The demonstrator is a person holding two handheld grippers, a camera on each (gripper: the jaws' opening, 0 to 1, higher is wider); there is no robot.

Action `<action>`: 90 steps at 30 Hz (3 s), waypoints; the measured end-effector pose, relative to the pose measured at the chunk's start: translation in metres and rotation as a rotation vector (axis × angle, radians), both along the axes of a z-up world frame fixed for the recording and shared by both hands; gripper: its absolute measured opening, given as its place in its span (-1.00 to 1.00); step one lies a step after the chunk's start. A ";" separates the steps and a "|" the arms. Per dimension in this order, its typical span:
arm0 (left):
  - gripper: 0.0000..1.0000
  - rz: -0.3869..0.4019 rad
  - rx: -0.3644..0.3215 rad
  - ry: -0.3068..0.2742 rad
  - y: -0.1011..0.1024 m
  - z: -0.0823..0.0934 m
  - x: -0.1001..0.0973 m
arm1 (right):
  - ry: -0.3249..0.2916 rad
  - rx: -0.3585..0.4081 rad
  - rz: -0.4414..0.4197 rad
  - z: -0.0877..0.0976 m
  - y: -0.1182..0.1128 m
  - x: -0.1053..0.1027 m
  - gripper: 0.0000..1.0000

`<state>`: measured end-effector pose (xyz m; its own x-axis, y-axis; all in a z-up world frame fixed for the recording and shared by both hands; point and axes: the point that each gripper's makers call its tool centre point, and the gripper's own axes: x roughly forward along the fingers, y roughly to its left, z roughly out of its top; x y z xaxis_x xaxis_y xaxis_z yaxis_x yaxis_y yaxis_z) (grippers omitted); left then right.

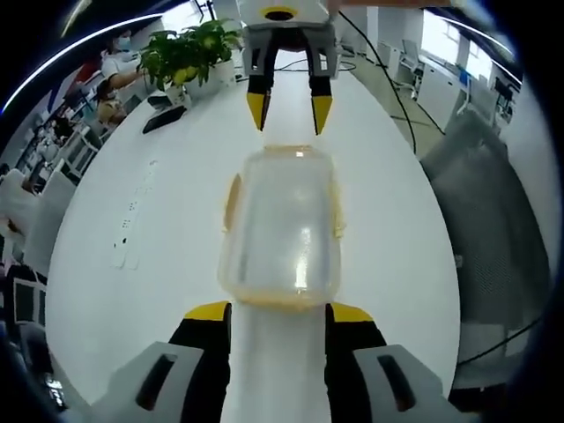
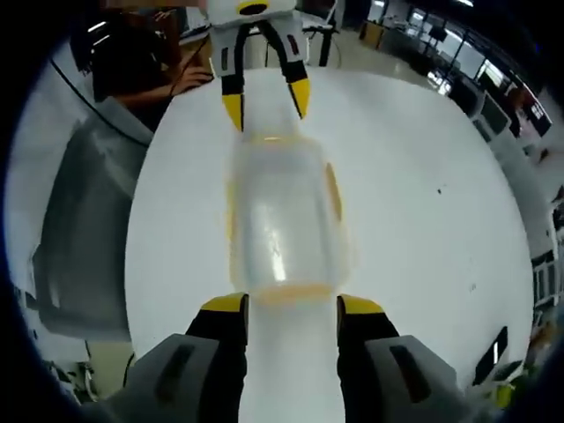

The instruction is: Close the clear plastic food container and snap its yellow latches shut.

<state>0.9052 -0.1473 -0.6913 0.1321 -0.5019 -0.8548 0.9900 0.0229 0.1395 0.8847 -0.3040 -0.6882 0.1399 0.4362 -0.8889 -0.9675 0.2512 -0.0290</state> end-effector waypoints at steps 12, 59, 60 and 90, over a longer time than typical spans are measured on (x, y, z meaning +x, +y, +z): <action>-0.36 0.198 -0.081 -0.002 -0.001 -0.004 -0.007 | -0.043 0.114 -0.167 0.001 0.005 -0.004 -0.34; -0.45 0.757 -0.359 0.083 -0.007 -0.019 0.004 | -0.085 0.467 -0.743 -0.020 0.009 0.002 -0.43; -0.45 0.755 -0.362 0.085 -0.007 -0.019 0.004 | -0.079 0.469 -0.749 -0.022 0.009 0.001 -0.43; -0.45 0.994 -0.503 0.235 -0.004 -0.028 0.002 | 0.039 0.623 -0.980 -0.028 0.006 0.004 -0.48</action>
<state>0.9072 -0.1513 -0.7189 0.5261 -0.5576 -0.6422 0.5026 0.8130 -0.2941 0.8892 -0.2975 -0.7166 0.6370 0.5196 -0.5694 -0.3486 0.8530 0.3884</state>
